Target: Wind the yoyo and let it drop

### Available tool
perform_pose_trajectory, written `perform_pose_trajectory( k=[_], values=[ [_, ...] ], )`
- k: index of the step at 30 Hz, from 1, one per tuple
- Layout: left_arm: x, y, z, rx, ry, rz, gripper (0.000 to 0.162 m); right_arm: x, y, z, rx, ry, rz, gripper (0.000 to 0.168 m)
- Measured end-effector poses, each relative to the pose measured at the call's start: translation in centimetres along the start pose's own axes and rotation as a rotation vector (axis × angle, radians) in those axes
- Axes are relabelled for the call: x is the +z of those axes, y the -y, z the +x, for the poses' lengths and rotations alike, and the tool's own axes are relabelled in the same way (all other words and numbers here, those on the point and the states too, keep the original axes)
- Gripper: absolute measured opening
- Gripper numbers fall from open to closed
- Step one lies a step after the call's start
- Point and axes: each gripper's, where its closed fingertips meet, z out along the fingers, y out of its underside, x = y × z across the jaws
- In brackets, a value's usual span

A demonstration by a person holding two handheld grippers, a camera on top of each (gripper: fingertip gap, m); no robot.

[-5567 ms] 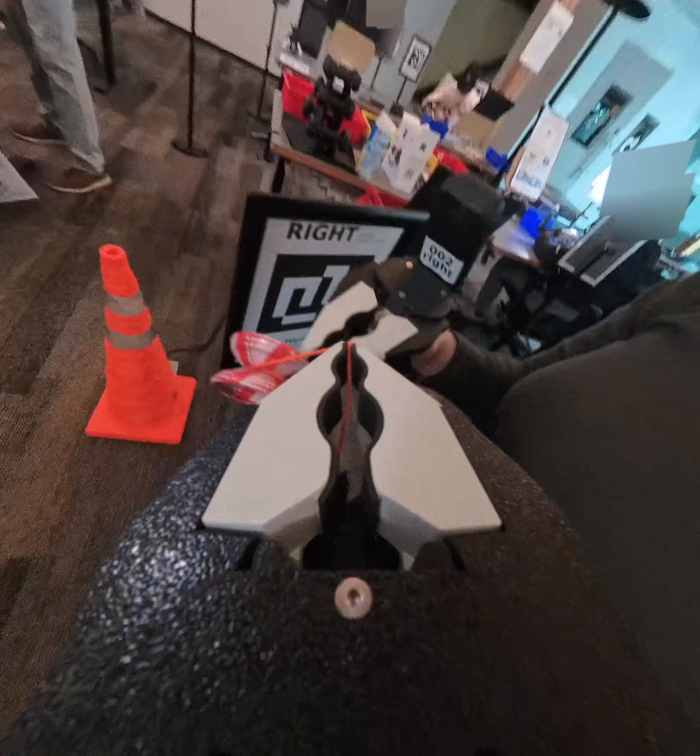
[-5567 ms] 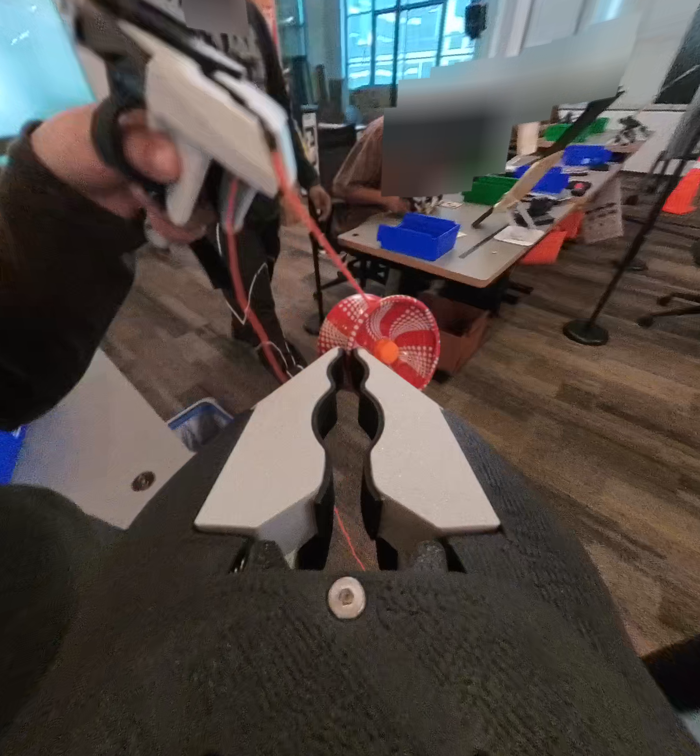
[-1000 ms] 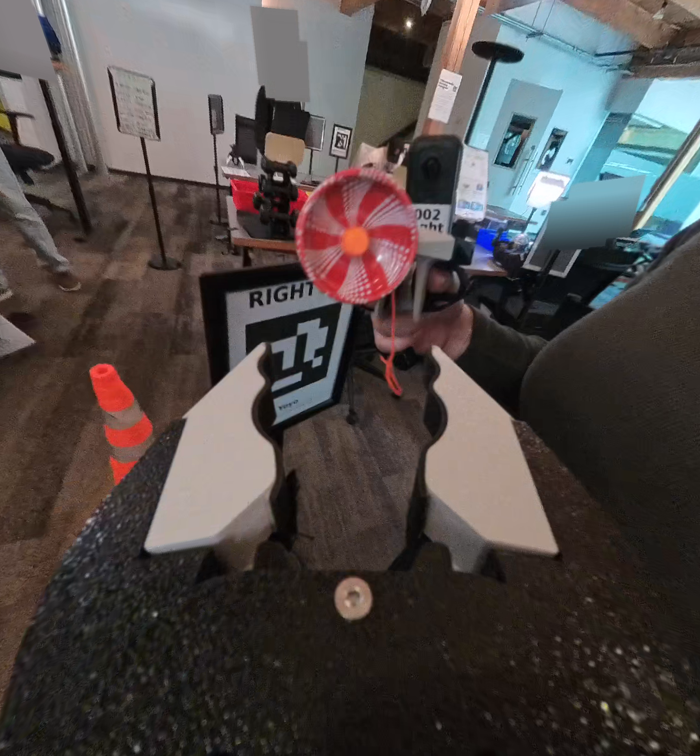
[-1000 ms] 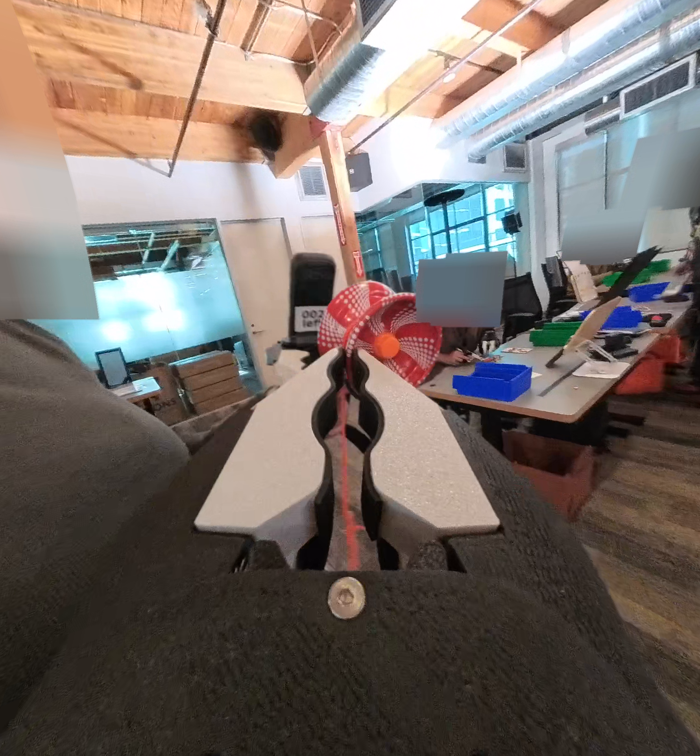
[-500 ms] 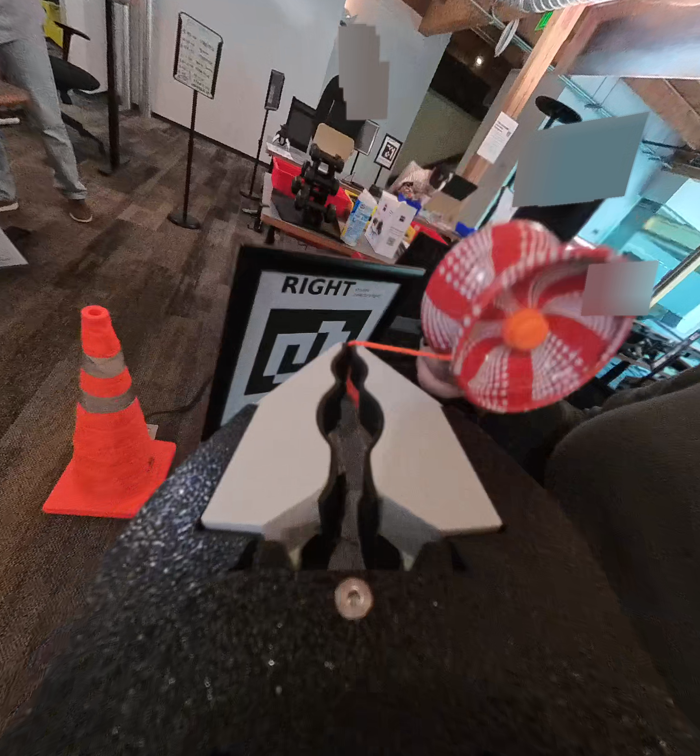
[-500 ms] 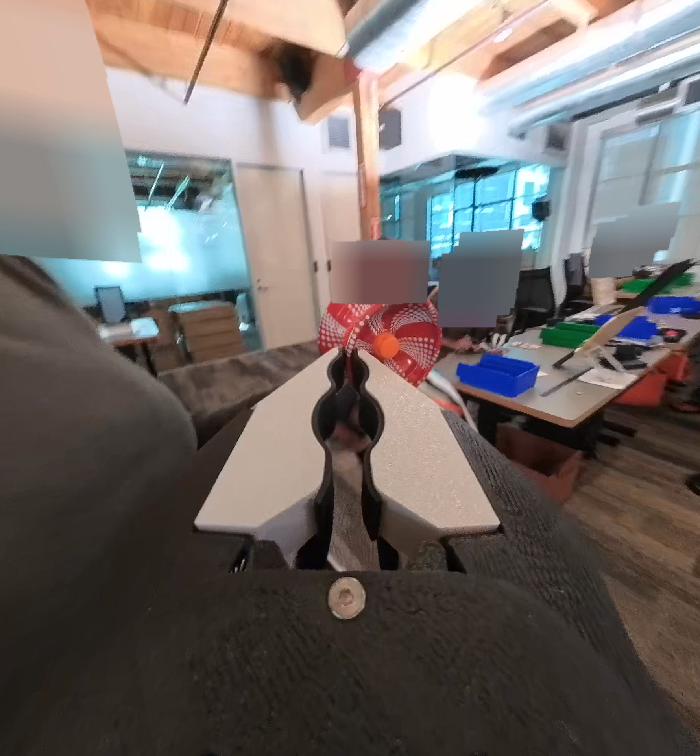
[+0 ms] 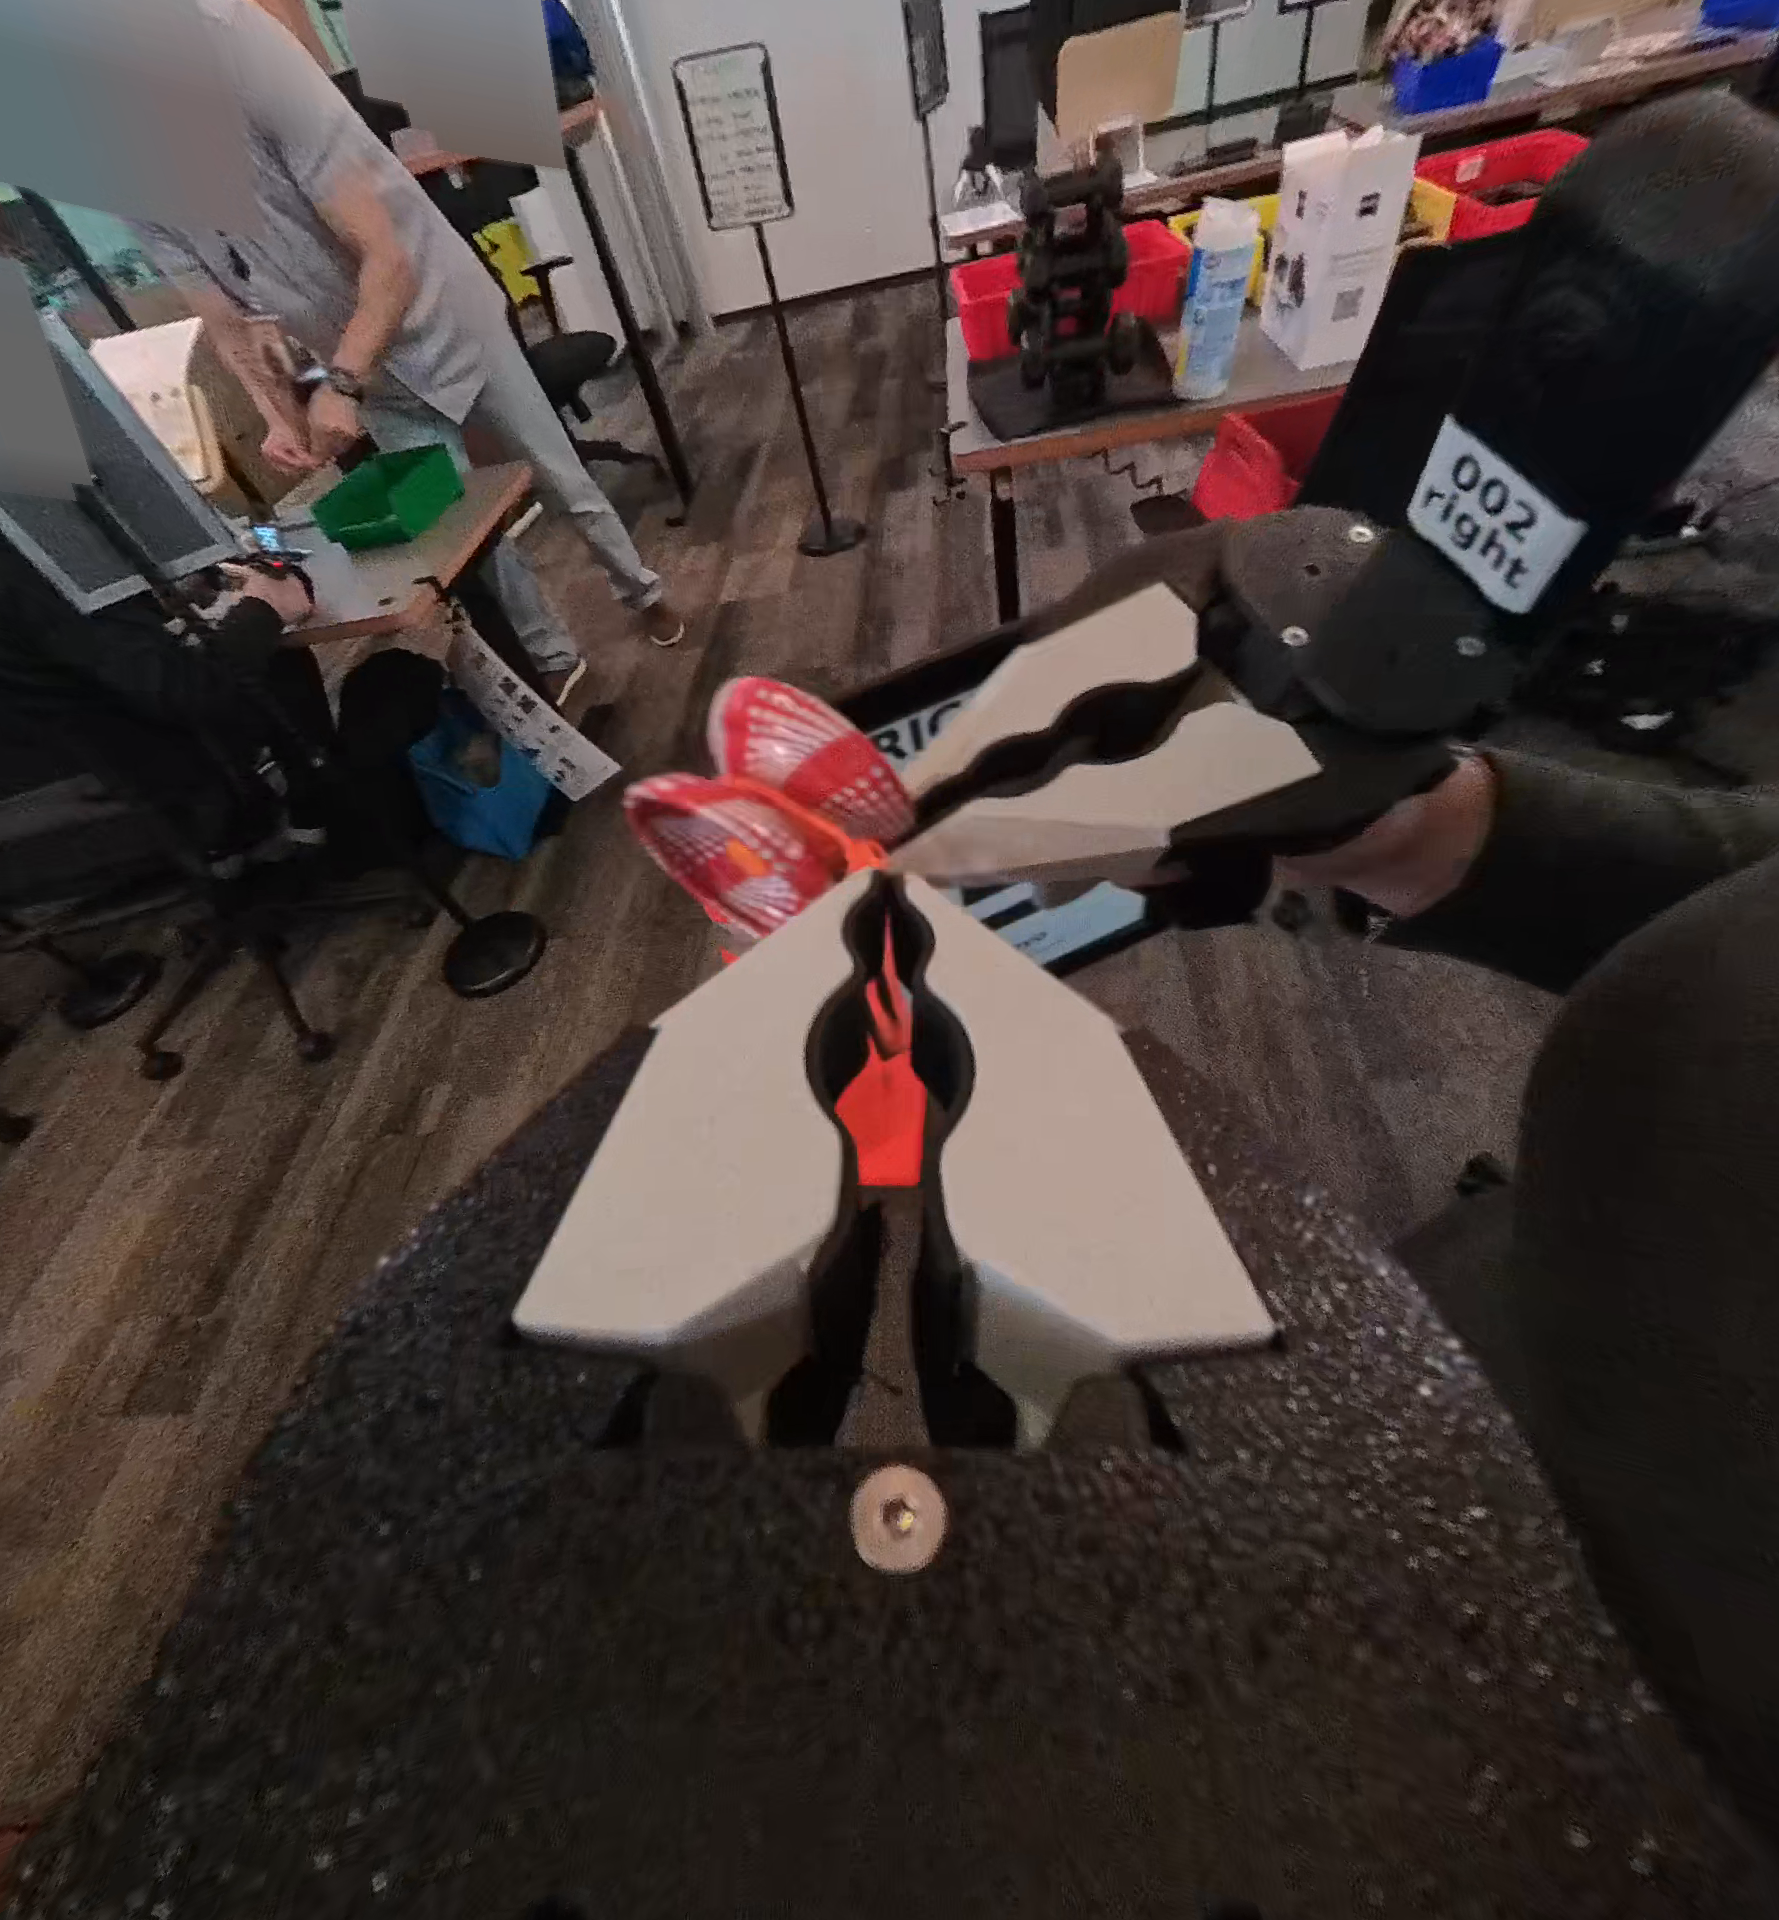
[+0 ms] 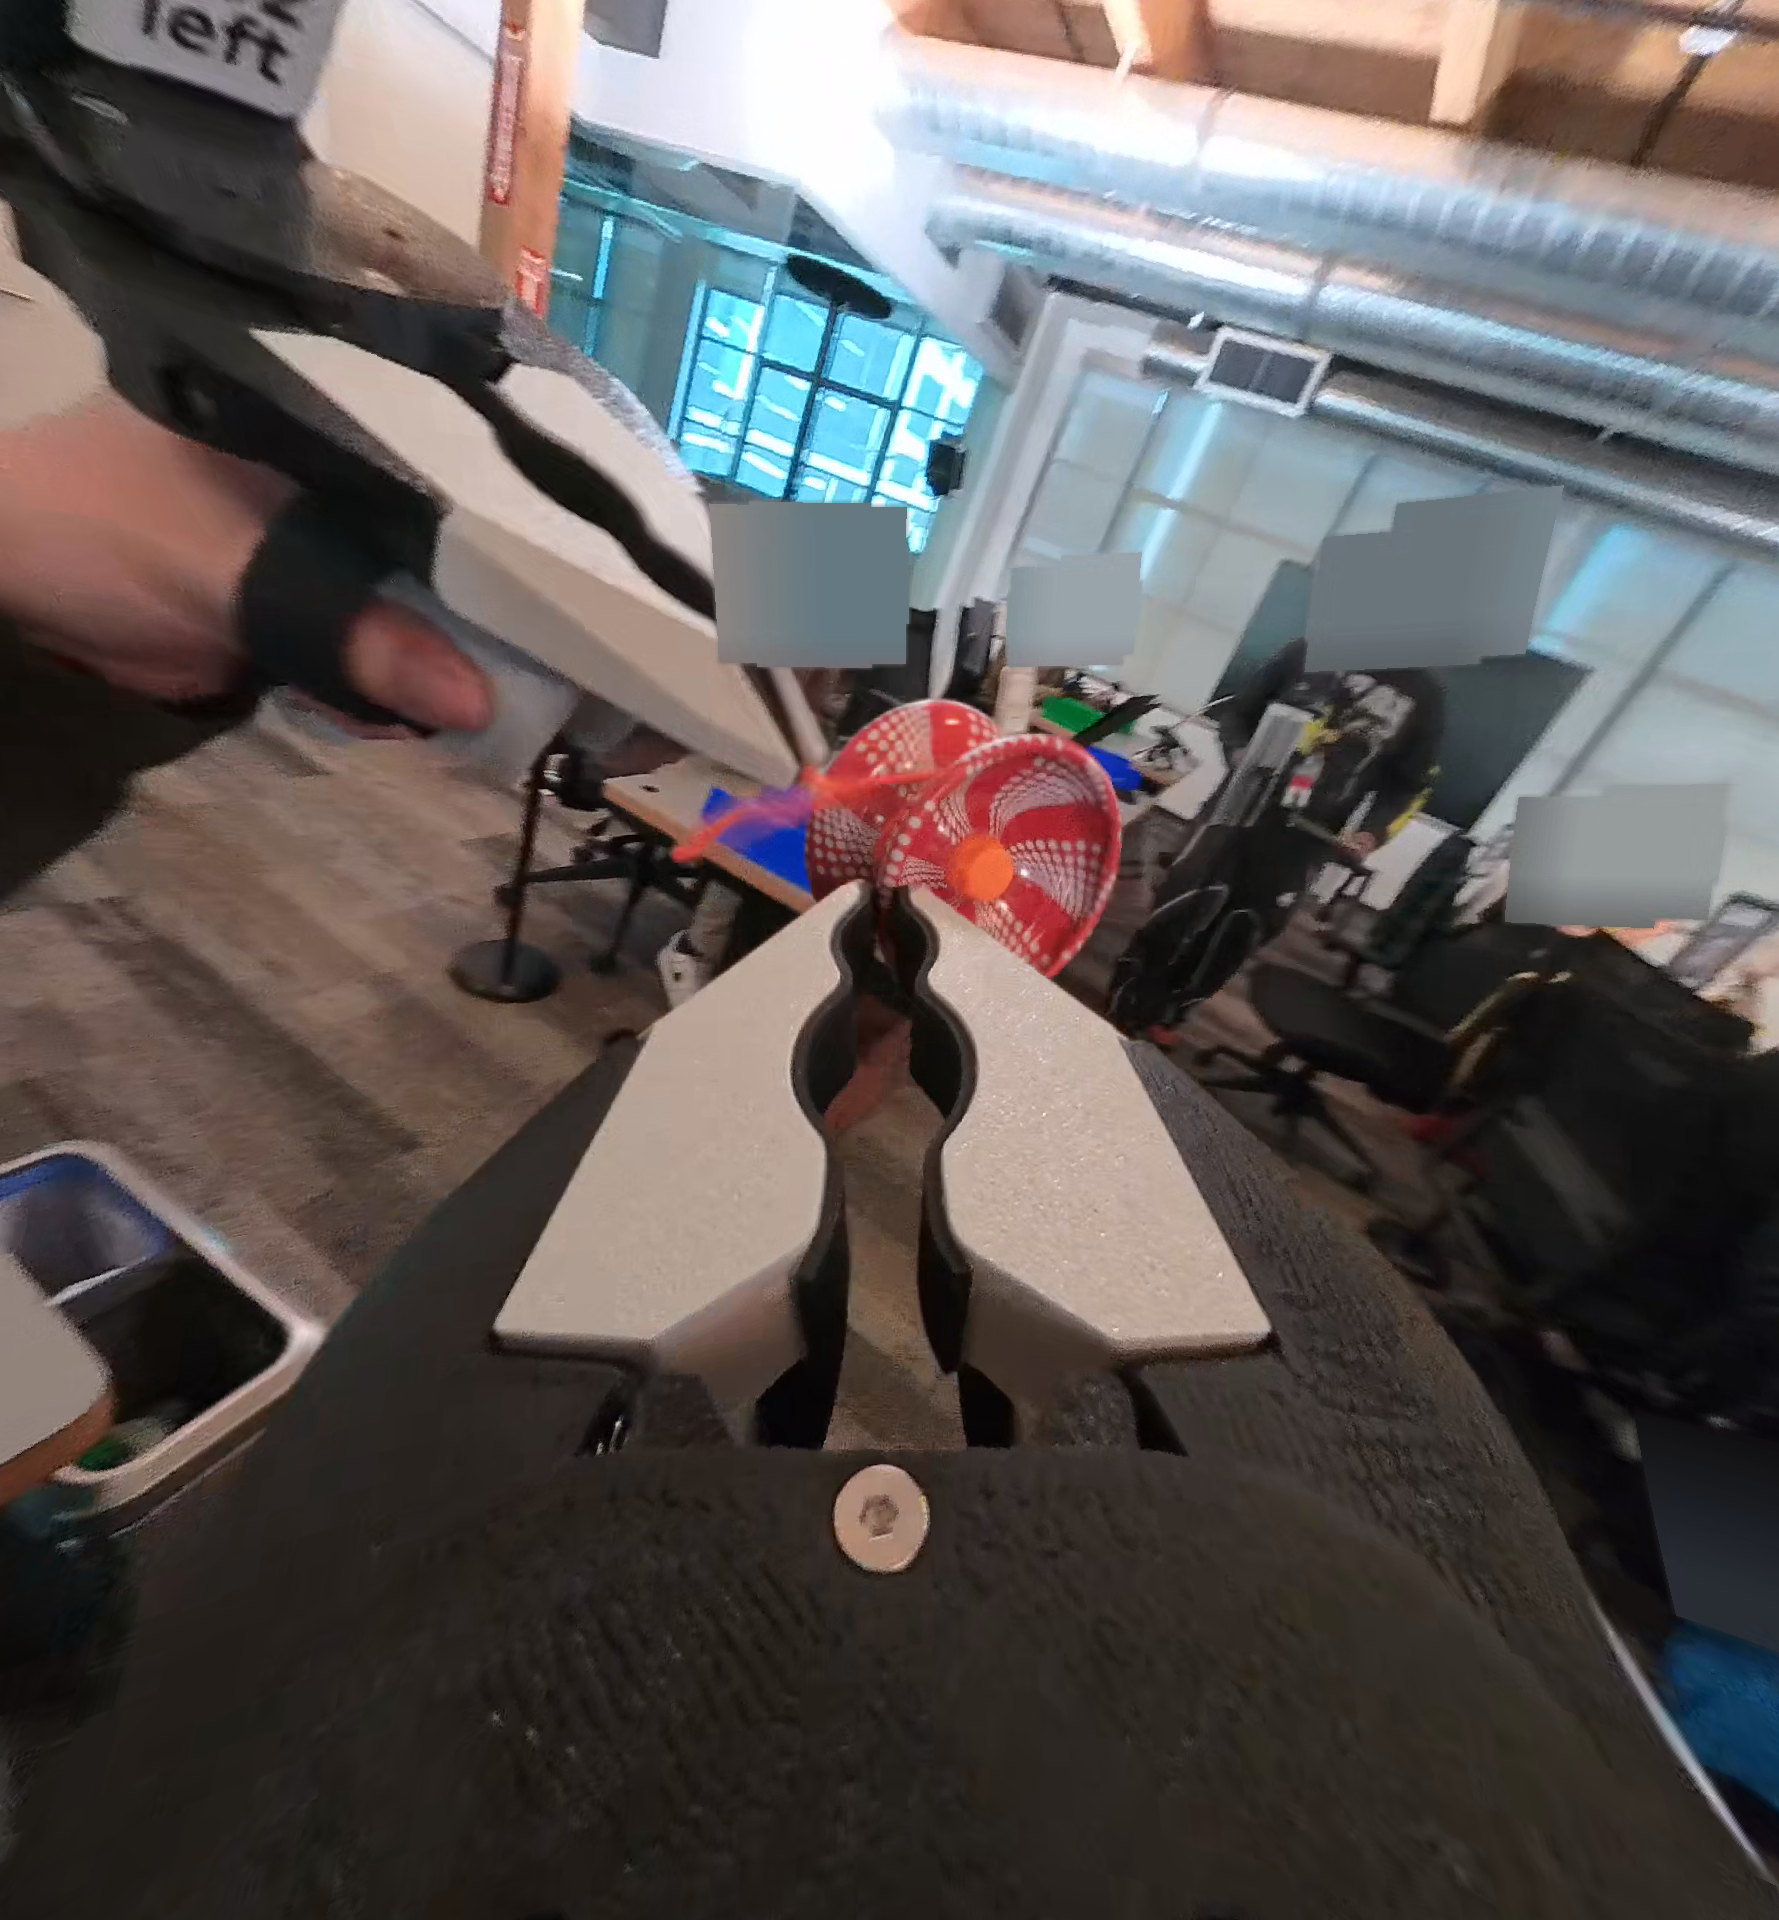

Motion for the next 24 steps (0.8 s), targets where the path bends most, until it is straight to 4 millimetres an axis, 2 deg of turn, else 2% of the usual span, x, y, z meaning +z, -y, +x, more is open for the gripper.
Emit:
perform_pose_trajectory(
  k=[4,8,11,12,15,18,20,21,24],
  values=[
    [0.7,-1.0,2.4,-0.07,-0.133,-0.027,0.0,0.0,0.6,1.1,-0.015,-0.076,0.032,0.0],
    [2.4,-5.2,2.6,-0.184,-0.197,-0.167,0.0,-0.3,2.2,1.5,0.052,-0.067,0.132,0.0],
    [1.6,-3.8,3.0,-0.234,-0.234,0.005,0.0,-0.4,2.4,2.1,-0.005,-0.115,0.132,0.0],
    [1.1,-3.3,2.5,-0.25,-0.208,0.055,0.0,-0.4,2.3,2.2,-0.032,-0.129,0.121,0.0],
    [-0.7,-1.8,-1.2,-0.311,-0.064,0.208,0.0,-0.1,1.9,2.2,-0.053,-0.128,0.105,0.001],
    [-2.2,0.4,-4.0,-0.399,-0.01,0.358,0.044,0.8,1.2,1.1,-0.101,-0.082,0.079,0.001],
    [-2.1,0.9,-5.3,-0.439,-0.008,0.384,0.075,1.6,0.3,-0.3,-0.202,-0.044,0.035,0.001],
    [-1.7,0.9,-5.6,-0.464,-0.02,0.374,0.082,2.0,-0.2,-1.0,-0.27,-0.035,0.009,0.001],
    [0.0,-0.2,-5.6,-0.54,-0.107,0.291,0.083,2.9,-1.7,-2.8,-0.483,-0.015,-0.068,0.0]
  ],
)
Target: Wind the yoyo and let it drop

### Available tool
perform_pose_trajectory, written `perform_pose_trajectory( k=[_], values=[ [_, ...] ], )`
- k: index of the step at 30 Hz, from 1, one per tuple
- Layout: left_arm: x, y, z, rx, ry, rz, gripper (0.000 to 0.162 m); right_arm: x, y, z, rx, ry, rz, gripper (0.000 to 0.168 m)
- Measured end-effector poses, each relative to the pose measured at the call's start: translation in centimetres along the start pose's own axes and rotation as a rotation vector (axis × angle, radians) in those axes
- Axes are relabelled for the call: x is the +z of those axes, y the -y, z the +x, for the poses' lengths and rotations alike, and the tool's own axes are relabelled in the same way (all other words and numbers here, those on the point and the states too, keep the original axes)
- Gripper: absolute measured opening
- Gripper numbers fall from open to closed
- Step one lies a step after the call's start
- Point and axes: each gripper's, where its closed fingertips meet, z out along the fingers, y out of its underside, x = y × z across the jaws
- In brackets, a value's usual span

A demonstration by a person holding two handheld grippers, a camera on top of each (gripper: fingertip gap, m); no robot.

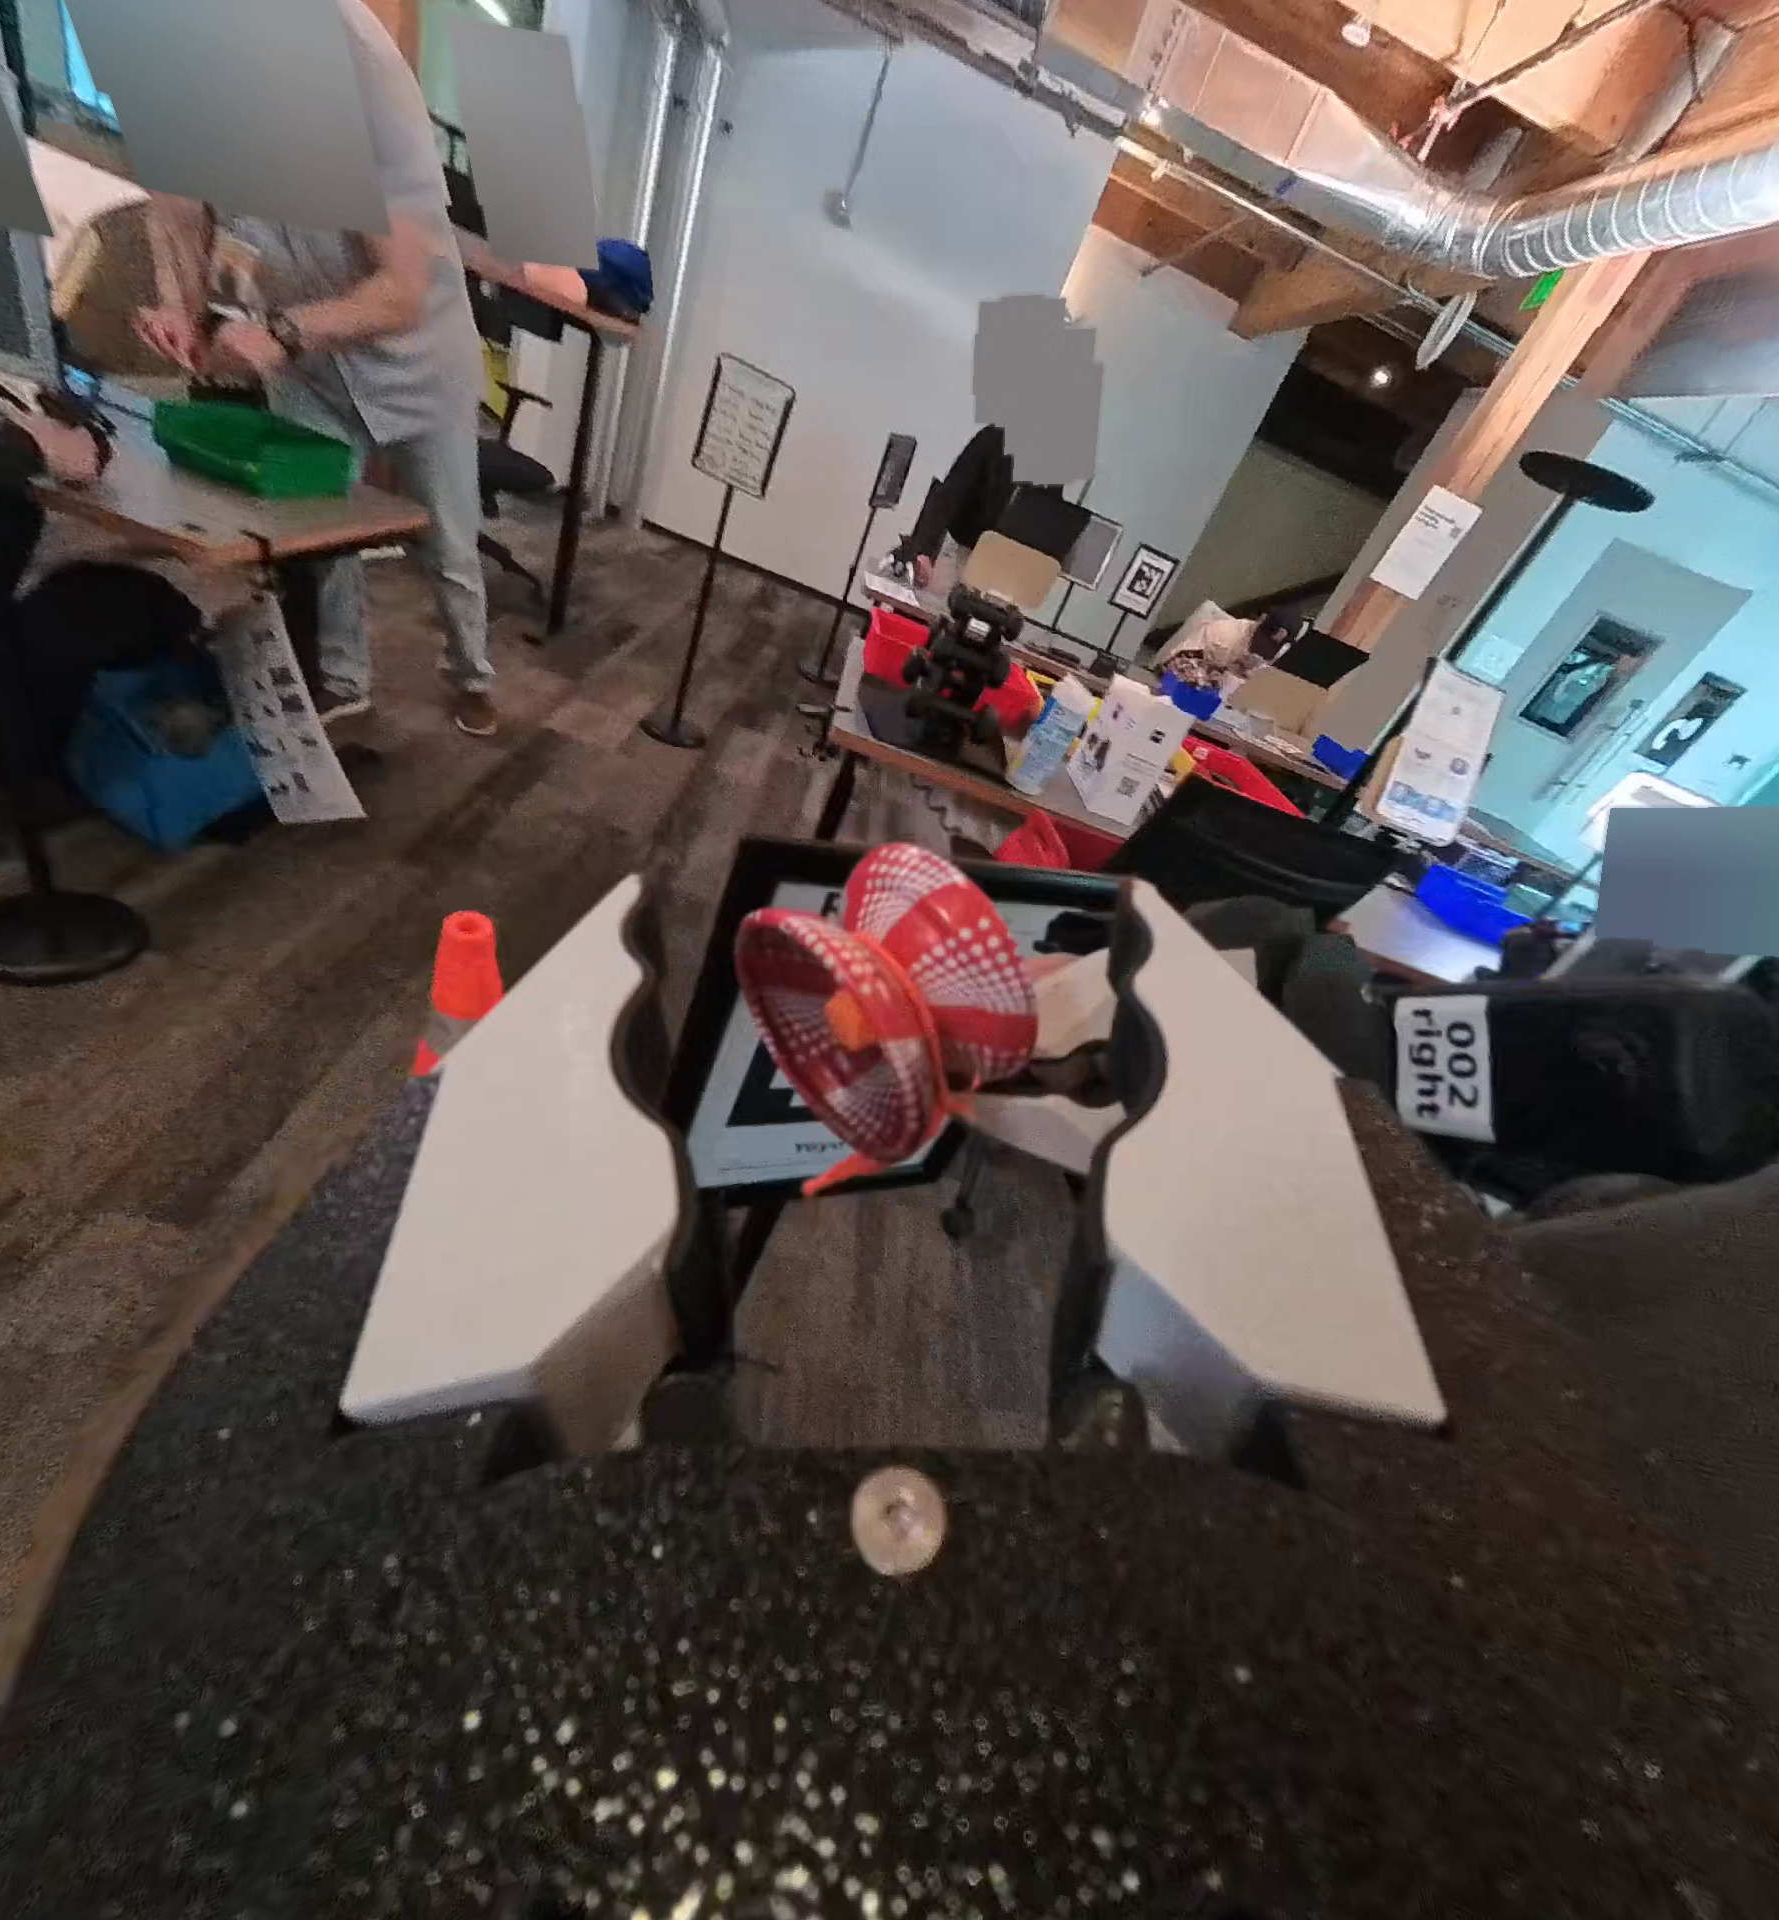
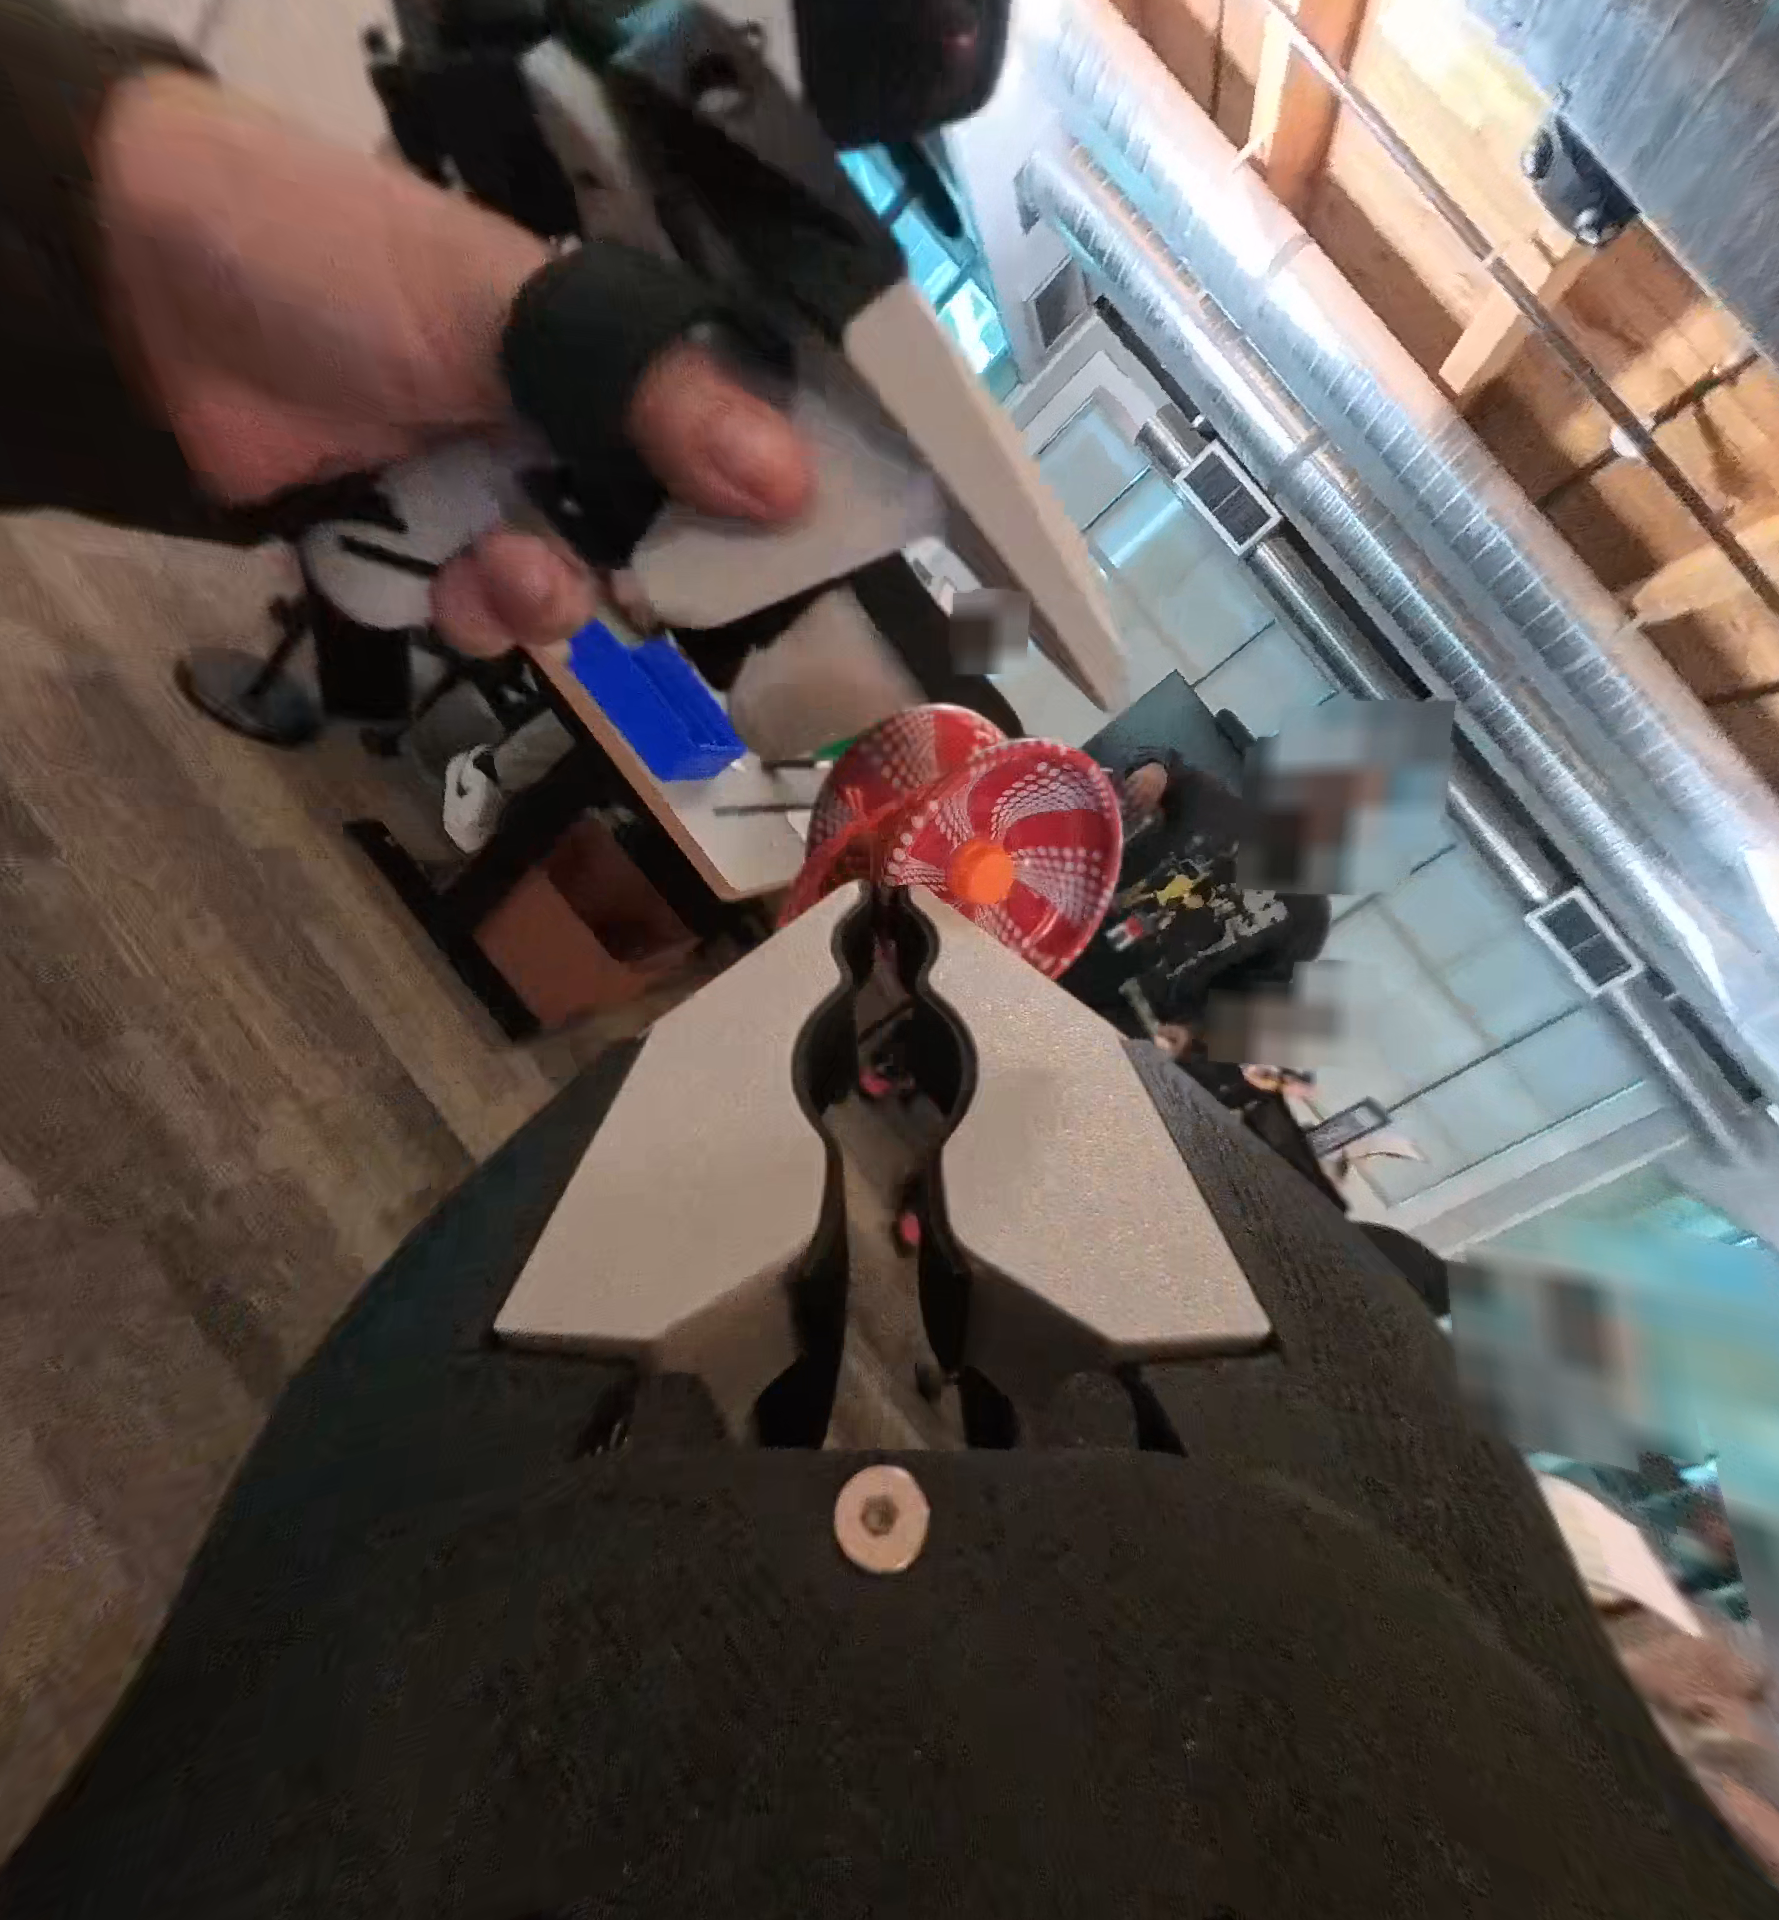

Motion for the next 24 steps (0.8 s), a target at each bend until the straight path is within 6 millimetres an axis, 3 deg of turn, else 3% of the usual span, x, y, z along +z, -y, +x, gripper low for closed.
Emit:
perform_pose_trajectory(
  k=[5,8,10,12,13,16,19,21,24],
  values=[
    [1.3,-3.3,-0.8,-0.081,-0.02,-0.144,0.06,0.5,-0.5,-1.6,-0.207,-0.016,-0.051,0.0],
    [1.3,-3.6,-1.0,-0.1,-0.039,-0.141,0.058,0.5,-0.7,-1.5,-0.232,-0.031,-0.059,0.001],
    [0.9,-2.3,-1.0,-0.116,-0.071,-0.061,0.056,0.3,0.1,-0.4,-0.067,-0.088,-0.003,0.007],
    [0.0,-0.7,-1.3,-0.14,-0.105,0.04,0.05,-0.3,1.0,1.2,0.182,-0.118,0.082,0.028],
    [-0.6,0.3,-1.1,-0.164,-0.161,0.104,0.031,-0.5,1.0,1.9,0.3,-0.123,0.12,0.036],
    [-2.3,2.2,-0.9,-0.255,-0.285,0.23,0.032,-0.1,0.0,2.0,0.606,-0.028,0.159,0.049],
    [-2.4,2.4,-1.0,-0.234,-0.289,0.247,0.031,0.9,0.1,1.1,0.822,0.071,0.21,0.046],
    [-2.7,3.1,0.0,-0.294,-0.394,0.281,0.031,1.5,0.4,1.1,0.907,0.069,0.247,0.038],
    [-3.3,4.1,0.7,-0.409,-0.533,0.338,0.031,2.0,1.3,1.4,0.855,0.01,0.293,0.029]
  ],
)
